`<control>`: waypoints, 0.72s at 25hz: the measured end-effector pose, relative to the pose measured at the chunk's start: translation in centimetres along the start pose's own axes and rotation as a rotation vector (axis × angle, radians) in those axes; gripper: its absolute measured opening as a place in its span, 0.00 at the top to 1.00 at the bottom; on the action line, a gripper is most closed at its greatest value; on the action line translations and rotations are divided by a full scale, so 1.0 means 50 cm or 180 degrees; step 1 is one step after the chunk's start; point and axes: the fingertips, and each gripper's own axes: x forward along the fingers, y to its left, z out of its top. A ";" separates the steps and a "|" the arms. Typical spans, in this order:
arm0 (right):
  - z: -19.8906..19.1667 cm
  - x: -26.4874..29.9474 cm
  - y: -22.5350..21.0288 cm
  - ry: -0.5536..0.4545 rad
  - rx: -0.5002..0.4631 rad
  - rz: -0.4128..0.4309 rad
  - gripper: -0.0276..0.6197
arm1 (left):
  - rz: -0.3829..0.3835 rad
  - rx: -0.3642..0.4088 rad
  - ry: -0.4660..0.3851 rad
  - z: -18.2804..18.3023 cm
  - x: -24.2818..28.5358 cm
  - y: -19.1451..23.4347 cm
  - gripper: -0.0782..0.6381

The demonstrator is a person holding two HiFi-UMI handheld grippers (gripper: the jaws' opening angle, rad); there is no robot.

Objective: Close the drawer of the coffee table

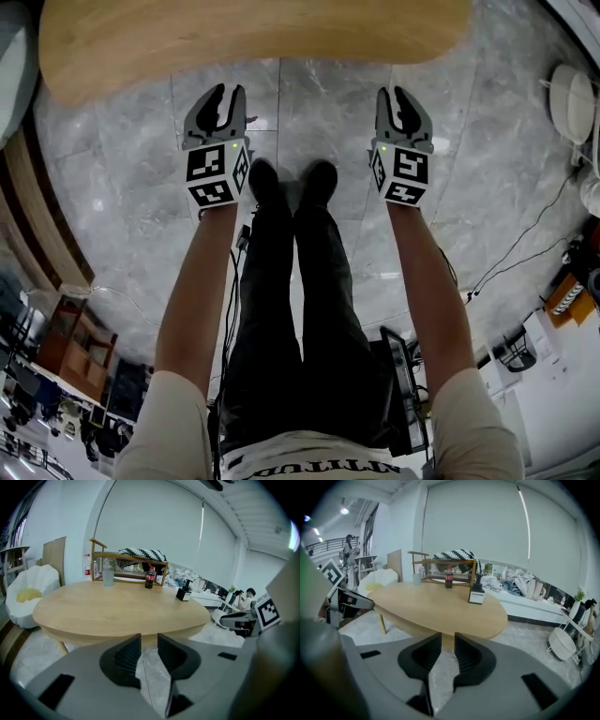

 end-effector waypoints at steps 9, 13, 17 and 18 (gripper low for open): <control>0.178 -0.178 0.026 -0.0064 0.0010 0.0193 0.88 | -0.0186 0.0061 -0.0192 0.189 -0.193 -0.082 0.78; 0.257 -0.277 0.024 -0.0120 0.0016 0.0213 0.89 | -0.0206 0.0017 -0.0237 0.266 -0.288 -0.103 0.82; 0.309 -0.385 0.028 -0.0134 0.0086 0.0195 0.91 | -0.0209 0.0035 -0.0242 0.328 -0.384 -0.124 0.83; 0.323 -0.406 0.030 -0.0144 0.0108 0.0182 0.91 | -0.0223 0.0071 -0.0257 0.346 -0.408 -0.129 0.84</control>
